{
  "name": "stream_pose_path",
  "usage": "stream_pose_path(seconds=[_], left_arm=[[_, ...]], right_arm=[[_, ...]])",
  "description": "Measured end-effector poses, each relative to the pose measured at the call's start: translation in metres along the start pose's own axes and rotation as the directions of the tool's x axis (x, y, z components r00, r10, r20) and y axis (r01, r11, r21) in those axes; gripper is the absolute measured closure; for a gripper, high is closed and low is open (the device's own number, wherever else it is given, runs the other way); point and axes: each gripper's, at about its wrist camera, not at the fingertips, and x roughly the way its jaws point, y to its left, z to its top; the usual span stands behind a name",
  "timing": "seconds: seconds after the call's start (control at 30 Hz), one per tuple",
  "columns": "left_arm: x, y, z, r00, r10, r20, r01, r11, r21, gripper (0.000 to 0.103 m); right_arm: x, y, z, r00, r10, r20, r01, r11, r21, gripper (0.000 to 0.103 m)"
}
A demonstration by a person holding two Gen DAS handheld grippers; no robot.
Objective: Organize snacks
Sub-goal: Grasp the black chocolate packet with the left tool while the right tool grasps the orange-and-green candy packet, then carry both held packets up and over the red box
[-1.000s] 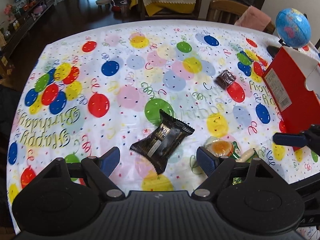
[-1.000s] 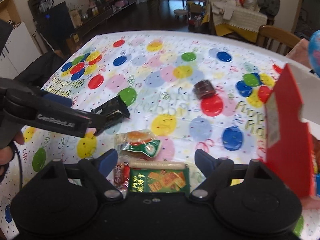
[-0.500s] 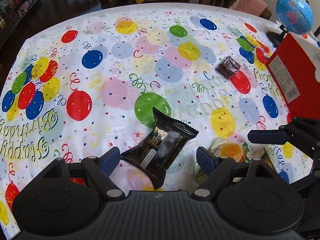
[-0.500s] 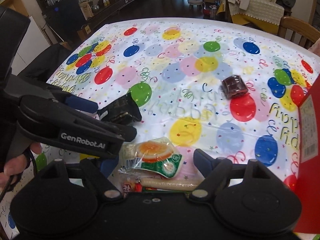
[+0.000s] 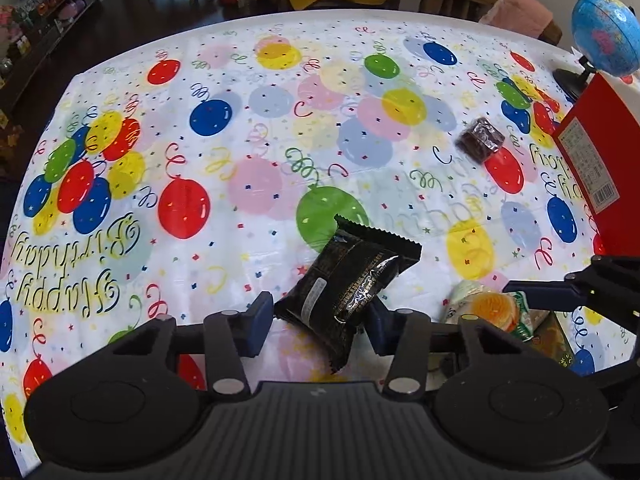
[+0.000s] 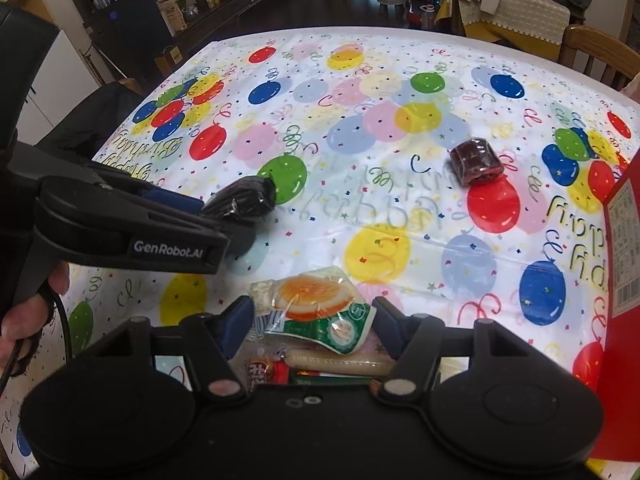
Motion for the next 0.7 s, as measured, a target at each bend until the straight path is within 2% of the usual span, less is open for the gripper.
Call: stream_pose_path(seconds=[0.23,0.7], left_arm=[[-0.015,0.007,-0.006,1.000,-0.004,0.011,0.004,0.999,-0.047,0.057],[-0.081,-0.003,-0.013,0.995,-0.023,0.094,0.032,0.995,-0.095,0.057]], right_arm=[[-0.022,-0.001,-0.001,0.999,-0.011,0.040,0.010,1.000,0.019,0.039],[-0.094,-0.002,-0.008,0.988,-0.050,0.145,0.045,0.998,0.034,0.039]])
